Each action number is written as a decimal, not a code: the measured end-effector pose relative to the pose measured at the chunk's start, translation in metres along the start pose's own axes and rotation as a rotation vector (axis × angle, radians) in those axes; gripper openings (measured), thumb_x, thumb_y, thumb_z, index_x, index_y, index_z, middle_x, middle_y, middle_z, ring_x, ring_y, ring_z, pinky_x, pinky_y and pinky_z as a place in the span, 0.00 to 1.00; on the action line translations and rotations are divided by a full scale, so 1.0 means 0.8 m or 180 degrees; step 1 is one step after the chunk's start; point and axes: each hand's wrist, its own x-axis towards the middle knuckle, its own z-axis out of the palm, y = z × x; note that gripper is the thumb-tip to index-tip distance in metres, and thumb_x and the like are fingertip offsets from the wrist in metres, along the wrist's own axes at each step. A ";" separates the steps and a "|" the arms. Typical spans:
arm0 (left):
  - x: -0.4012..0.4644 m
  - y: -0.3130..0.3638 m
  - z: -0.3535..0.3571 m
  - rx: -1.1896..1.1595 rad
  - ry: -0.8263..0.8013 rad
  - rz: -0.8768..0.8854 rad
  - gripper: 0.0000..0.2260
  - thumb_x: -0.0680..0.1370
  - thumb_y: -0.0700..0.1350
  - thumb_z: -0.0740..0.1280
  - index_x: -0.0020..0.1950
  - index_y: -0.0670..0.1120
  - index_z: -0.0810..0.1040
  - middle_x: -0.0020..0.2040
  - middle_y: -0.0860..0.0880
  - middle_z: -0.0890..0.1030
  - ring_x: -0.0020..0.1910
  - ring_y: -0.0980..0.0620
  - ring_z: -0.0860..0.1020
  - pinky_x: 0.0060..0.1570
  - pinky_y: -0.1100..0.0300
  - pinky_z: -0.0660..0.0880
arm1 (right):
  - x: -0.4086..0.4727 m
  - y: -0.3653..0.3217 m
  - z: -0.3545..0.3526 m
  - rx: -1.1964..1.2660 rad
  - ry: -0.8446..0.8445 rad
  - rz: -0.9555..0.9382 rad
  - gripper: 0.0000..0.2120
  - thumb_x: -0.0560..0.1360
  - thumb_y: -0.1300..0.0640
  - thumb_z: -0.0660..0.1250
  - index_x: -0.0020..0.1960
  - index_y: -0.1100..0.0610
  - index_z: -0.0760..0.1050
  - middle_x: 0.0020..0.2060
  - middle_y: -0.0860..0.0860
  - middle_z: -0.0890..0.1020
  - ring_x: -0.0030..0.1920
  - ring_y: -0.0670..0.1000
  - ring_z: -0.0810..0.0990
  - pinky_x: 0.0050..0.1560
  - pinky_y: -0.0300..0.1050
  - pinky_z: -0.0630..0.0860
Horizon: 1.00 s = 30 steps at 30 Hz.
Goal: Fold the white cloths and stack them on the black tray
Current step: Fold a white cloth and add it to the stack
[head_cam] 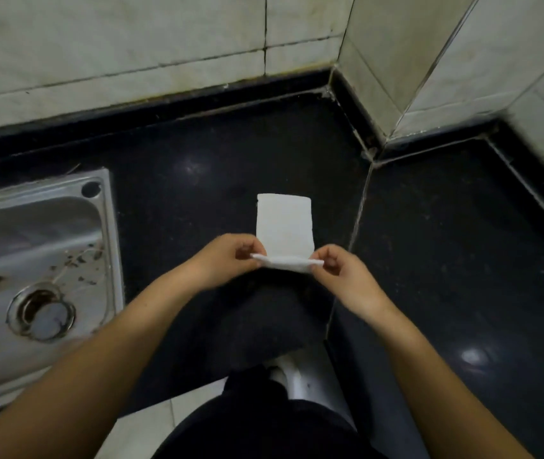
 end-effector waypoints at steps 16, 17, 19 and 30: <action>0.141 -0.021 -0.024 0.0185 0.0586 -0.0487 0.03 0.76 0.43 0.66 0.49 0.49 0.78 0.46 0.50 0.78 0.44 0.53 0.76 0.44 0.60 0.71 | 0.164 -0.015 -0.009 -0.0640 0.0628 0.0613 0.04 0.77 0.58 0.63 0.51 0.55 0.75 0.38 0.46 0.74 0.39 0.45 0.73 0.38 0.37 0.69; 0.147 -0.022 -0.021 0.0278 0.0590 -0.0503 0.04 0.76 0.43 0.66 0.50 0.48 0.78 0.46 0.50 0.77 0.45 0.52 0.76 0.44 0.60 0.70 | 0.169 -0.014 -0.006 -0.0766 0.0638 0.0691 0.06 0.77 0.58 0.62 0.52 0.56 0.75 0.40 0.48 0.76 0.41 0.47 0.74 0.40 0.40 0.71; 0.152 -0.025 -0.013 0.0563 0.0680 -0.0412 0.04 0.77 0.42 0.65 0.51 0.47 0.77 0.46 0.50 0.74 0.48 0.50 0.74 0.46 0.60 0.68 | 0.173 -0.010 0.003 -0.1088 0.0676 0.0727 0.08 0.77 0.57 0.61 0.54 0.57 0.74 0.47 0.52 0.76 0.46 0.53 0.76 0.44 0.46 0.74; 0.103 -0.028 0.036 0.1413 0.1319 -0.1216 0.20 0.78 0.58 0.60 0.59 0.44 0.71 0.58 0.45 0.72 0.60 0.46 0.69 0.57 0.51 0.66 | 0.146 -0.010 0.018 -0.2515 0.0619 0.1050 0.22 0.78 0.46 0.61 0.62 0.62 0.70 0.59 0.58 0.75 0.59 0.59 0.75 0.58 0.54 0.70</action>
